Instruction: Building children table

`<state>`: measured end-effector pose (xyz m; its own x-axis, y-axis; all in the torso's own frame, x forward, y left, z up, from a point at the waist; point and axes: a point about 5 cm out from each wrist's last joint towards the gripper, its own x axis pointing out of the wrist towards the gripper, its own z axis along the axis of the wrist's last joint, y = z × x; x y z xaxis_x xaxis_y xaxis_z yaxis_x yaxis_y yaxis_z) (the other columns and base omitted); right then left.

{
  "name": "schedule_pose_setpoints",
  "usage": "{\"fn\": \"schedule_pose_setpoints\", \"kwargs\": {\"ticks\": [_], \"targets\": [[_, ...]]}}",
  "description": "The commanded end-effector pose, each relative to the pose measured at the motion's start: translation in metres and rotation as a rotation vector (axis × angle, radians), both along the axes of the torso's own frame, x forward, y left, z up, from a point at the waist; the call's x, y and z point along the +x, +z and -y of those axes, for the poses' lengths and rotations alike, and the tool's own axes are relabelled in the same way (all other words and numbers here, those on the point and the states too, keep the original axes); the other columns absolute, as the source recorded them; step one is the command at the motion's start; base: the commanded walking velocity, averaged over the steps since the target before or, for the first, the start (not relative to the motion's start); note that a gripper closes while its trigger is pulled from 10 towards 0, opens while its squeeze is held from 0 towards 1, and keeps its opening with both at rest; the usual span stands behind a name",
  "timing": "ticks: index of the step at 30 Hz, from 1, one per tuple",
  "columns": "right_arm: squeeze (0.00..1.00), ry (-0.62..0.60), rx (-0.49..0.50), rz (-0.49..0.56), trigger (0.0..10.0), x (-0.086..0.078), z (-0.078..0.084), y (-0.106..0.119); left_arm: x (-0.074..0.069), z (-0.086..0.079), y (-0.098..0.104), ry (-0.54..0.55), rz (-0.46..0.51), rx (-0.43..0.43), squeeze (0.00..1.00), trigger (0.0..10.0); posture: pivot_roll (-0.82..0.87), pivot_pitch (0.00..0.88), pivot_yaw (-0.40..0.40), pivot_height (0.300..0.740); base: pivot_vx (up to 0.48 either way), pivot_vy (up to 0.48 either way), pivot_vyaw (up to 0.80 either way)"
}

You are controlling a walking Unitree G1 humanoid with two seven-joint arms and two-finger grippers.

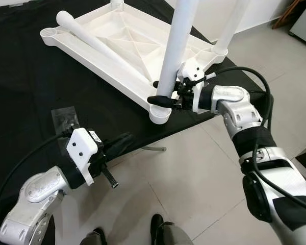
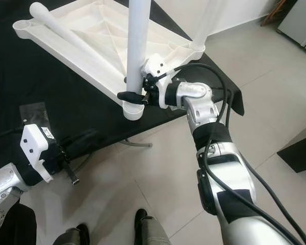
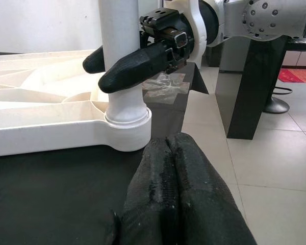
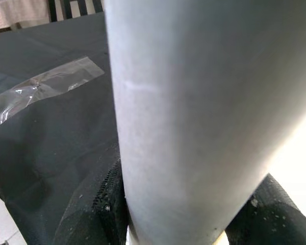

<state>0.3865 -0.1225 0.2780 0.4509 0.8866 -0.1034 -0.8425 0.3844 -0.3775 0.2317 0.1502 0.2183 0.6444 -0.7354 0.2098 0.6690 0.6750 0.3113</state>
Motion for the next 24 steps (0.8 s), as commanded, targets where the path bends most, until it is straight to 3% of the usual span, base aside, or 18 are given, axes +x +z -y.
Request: {"fn": "schedule_pose_setpoints", "kwargs": {"ticks": [1,3,4,6,7,8,9,11,12,14,17,18,19,20,23,24], "targets": [[0.00,-0.058,-0.008,-0.004,0.0,-0.001,0.006,-0.012,-0.004,0.004,-0.001,-0.022,-0.007,-0.002,0.00,10.0,0.07,0.309,-0.124,0.740,0.000,0.000,0.00],[0.00,-0.111,0.017,-0.019,0.0,0.000,0.006,-0.020,-0.004,0.003,-0.001,-0.021,-0.007,-0.003,0.00,10.0,0.07,0.309,-0.124,0.740,0.000,0.000,0.00],[0.00,-0.233,0.059,-0.044,0.0,0.001,0.001,-0.035,-0.005,0.002,-0.001,-0.019,-0.009,0.000,0.00,10.0,0.07,0.313,-0.126,0.740,0.000,0.000,0.00],[0.00,-0.659,0.184,-0.088,0.0,0.001,-0.004,-0.067,-0.005,0.001,-0.001,-0.016,-0.010,0.002,0.00,10.0,0.06,0.318,-0.119,0.740,0.000,0.000,0.00],[0.00,-0.659,0.184,-0.088,0.0,0.001,-0.004,-0.067,-0.005,0.001,-0.001,-0.016,-0.010,0.002,0.00,10.0,0.06,0.318,-0.119,0.740,0.000,0.000,0.00],[0.00,-0.773,0.192,-0.104,0.0,-0.007,-0.006,-0.082,-0.004,0.000,-0.001,-0.016,-0.011,0.004,0.00,10.0,0.06,0.324,-0.110,0.740,0.000,0.000,0.00],[0.00,-0.773,0.192,-0.104,0.0,-0.007,-0.006,-0.082,-0.004,0.000,-0.001,-0.016,-0.011,0.004,0.00,10.0,0.06,0.324,-0.110,0.740,0.000,0.000,0.00],[0.00,-0.809,0.217,-0.122,0.0,-0.028,-0.025,-0.096,-0.003,0.000,0.000,-0.020,-0.010,0.005,0.00,10.0,0.06,0.319,-0.106,0.740,0.000,0.000,0.00],[0.00,-0.809,0.217,-0.122,0.0,-0.028,-0.025,-0.096,-0.003,0.000,0.000,-0.020,-0.010,0.005,0.00,10.0,0.06,0.319,-0.106,0.740,0.000,0.000,0.00],[0.00,-0.788,0.253,-0.131,0.0,-0.030,-0.041,-0.095,-0.002,0.002,0.000,-0.027,-0.007,0.002,0.00,10.0,0.06,0.300,-0.103,0.740,0.000,0.000,0.00],[0.00,-0.776,0.257,-0.131,0.0,-0.024,-0.046,-0.090,-0.001,0.004,-0.001,-0.033,-0.004,-0.002,0.00,10.0,0.06,0.295,-0.105,0.740,0.000,0.000,0.00],[0.00,-0.774,0.256,-0.122,2.0,-0.020,-0.046,-0.086,-0.001,0.005,-0.001,-0.035,-0.003,-0.002,0.00,10.0,0.06,0.291,-0.108,0.740,0.000,0.000,0.00],[0.00,-0.774,0.256,-0.122,2.0,-0.020,-0.046,-0.086,-0.001,0.005,-0.001,-0.035,-0.003,-0.002,0.00,10.0,0.06,0.291,-0.108,0.740,0.000,0.000,0.00],[0.00,-0.769,0.251,-0.104,10.0,-0.017,-0.046,-0.081,0.000,0.005,-0.001,-0.035,-0.002,-0.003,0.00,10.0,0.06,0.288,-0.109,0.740,0.000,0.000,0.00],[0.03,-0.812,0.259,-0.051,10.0,-0.014,-0.041,-0.066,0.000,0.004,-0.001,-0.034,-0.002,-0.002,0.00,10.0,0.06,0.285,-0.107,0.740,0.000,0.000,0.00],[0.26,-0.824,0.266,-0.032,10.0,-0.012,-0.038,-0.060,0.000,0.004,-0.001,-0.034,-0.001,-0.002,0.00,10.0,0.06,0.285,-0.107,0.740,0.000,0.000,0.00]]}}
